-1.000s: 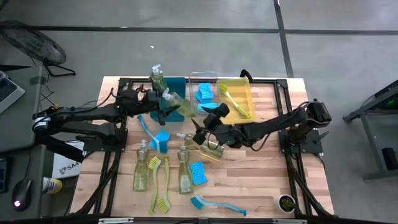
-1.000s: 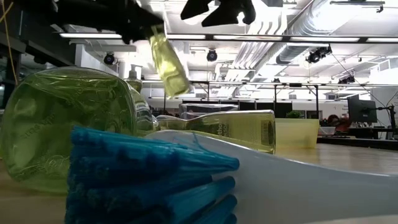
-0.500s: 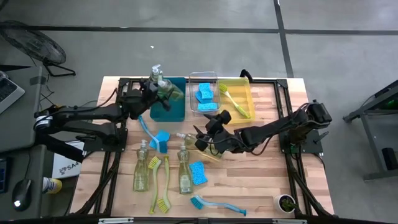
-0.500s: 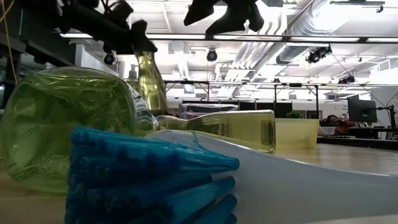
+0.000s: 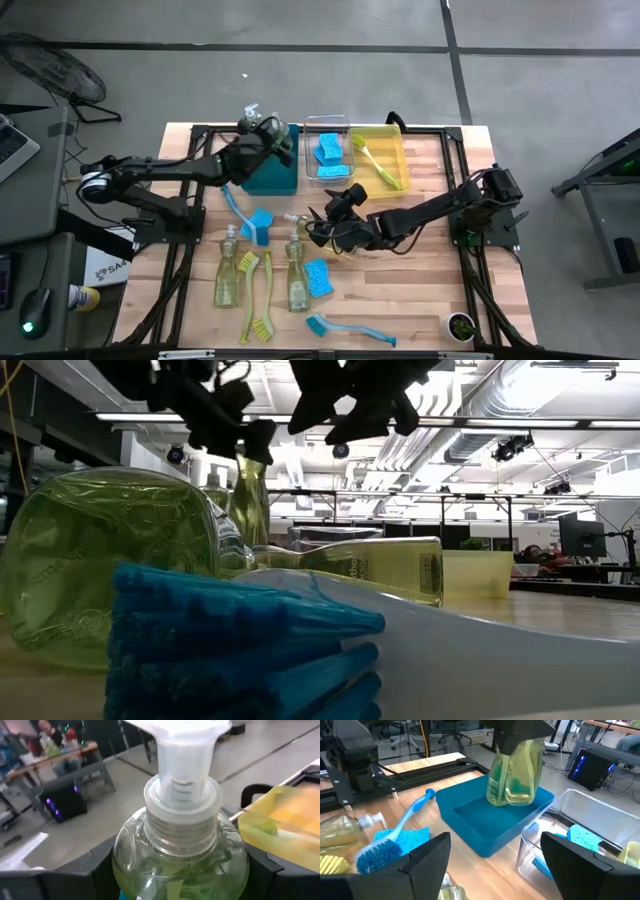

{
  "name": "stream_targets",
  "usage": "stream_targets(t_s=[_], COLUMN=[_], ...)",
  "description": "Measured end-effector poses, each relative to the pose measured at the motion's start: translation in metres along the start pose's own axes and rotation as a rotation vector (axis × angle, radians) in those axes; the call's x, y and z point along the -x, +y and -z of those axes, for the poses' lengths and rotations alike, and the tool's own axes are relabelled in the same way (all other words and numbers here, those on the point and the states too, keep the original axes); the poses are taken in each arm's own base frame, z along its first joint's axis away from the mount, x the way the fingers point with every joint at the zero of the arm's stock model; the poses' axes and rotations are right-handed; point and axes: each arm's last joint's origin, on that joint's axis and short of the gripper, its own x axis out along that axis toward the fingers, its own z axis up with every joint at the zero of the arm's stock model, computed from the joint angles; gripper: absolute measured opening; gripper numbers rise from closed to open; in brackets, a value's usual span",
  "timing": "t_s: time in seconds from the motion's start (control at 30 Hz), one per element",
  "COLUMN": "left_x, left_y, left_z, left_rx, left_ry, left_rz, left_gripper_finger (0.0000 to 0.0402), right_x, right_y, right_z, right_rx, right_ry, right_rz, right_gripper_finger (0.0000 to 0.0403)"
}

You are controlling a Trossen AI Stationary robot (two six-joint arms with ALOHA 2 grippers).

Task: Pick & Place Kitchen Sink Supplies
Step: Put the dishwashing liquid into the blue bin

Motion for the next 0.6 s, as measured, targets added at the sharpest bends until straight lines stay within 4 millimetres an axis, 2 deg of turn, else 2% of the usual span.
stream_targets(t_s=[0.13, 0.4, 0.6], left_x=[-0.015, -0.046, -0.063], left_y=[0.004, 0.023, 0.023], left_z=[-0.002, 0.018, 0.035], left_rx=[0.094, 0.254, 0.273], left_ry=[0.046, 0.137, 0.192], left_rz=[-0.053, -0.109, -0.122], left_gripper_finger=[0.0271, 0.0270, 0.0270], right_x=[-0.001, 0.006, 0.008], right_y=[0.001, 0.005, 0.006], right_z=[0.003, 0.005, 0.005], right_rx=[-0.018, -0.015, -0.007], right_ry=[0.008, -0.013, -0.012], right_rz=[0.000, 0.027, 0.029], right_gripper_finger=[0.0303, 0.0303, 0.0303])
